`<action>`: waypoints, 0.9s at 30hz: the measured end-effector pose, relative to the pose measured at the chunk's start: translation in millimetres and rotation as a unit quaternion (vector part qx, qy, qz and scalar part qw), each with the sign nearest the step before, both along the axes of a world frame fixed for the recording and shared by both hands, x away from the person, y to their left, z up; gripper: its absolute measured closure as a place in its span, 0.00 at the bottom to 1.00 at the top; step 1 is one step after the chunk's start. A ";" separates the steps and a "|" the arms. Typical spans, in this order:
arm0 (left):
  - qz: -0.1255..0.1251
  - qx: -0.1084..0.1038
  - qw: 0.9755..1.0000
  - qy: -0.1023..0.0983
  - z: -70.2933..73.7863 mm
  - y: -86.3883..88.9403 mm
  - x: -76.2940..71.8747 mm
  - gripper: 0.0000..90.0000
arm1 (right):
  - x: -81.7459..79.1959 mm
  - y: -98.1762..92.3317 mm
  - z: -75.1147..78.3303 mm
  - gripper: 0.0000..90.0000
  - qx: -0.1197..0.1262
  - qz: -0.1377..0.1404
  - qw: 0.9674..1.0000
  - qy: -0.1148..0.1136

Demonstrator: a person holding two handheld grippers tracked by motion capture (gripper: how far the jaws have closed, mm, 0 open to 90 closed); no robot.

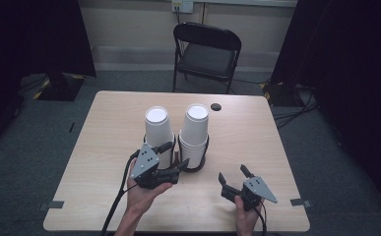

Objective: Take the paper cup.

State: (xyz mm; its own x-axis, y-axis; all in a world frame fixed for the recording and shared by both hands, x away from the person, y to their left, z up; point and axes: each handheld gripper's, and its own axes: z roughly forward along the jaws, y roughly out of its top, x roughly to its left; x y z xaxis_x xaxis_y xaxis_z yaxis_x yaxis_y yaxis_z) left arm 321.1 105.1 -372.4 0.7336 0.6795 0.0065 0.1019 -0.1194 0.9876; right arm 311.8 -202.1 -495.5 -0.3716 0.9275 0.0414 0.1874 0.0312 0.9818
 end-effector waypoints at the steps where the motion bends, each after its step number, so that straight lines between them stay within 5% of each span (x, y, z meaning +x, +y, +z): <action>1: -0.001 0.002 1.000 0.000 1.1 -1.0 0.9 0.30 | 0.0 0.0 0.0 0.15 0.000 0.000 1.000 0.000; 27: -0.013 0.010 1.000 -0.005 40.3 -15.8 30.1 0.21 | -0.1 0.5 0.1 0.15 -0.004 0.005 1.000 -0.001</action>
State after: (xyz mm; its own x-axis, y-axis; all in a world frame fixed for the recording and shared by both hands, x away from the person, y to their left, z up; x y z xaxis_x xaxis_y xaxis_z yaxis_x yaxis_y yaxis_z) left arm 351.2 89.4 -332.1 0.7507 0.6601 0.0277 0.0881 -0.1416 0.9860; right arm 311.7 -201.6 -495.5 -0.3803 0.9242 0.0335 0.1855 0.0407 0.9818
